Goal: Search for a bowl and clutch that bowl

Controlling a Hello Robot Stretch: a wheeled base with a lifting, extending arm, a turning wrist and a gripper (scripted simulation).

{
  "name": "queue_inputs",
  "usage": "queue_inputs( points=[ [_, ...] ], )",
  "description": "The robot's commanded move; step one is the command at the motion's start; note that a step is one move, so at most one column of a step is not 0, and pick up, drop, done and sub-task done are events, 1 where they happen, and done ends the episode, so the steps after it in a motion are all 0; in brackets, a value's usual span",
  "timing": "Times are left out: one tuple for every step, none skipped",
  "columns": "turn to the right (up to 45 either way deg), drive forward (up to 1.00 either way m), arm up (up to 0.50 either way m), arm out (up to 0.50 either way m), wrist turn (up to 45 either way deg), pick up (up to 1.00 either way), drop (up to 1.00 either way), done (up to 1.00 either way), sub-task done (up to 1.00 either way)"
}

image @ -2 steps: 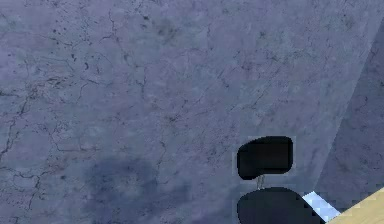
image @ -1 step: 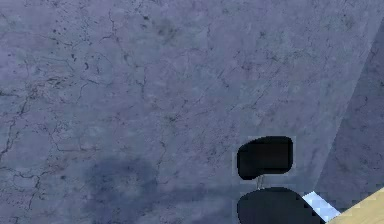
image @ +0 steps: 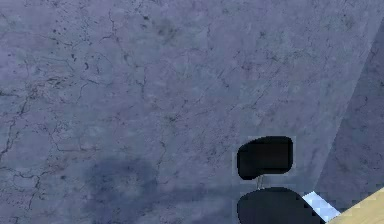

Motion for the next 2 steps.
queue_inputs(
  points=[
    [0.0, 0.0, 0.0, 0.0, 45.0, 0.0, 0.0, 0.0, 0.0],
    [0.0, 0.0, 0.0, 0.0, 45.0, 0.0, 0.0, 0.0, 0.0]
  ],
)
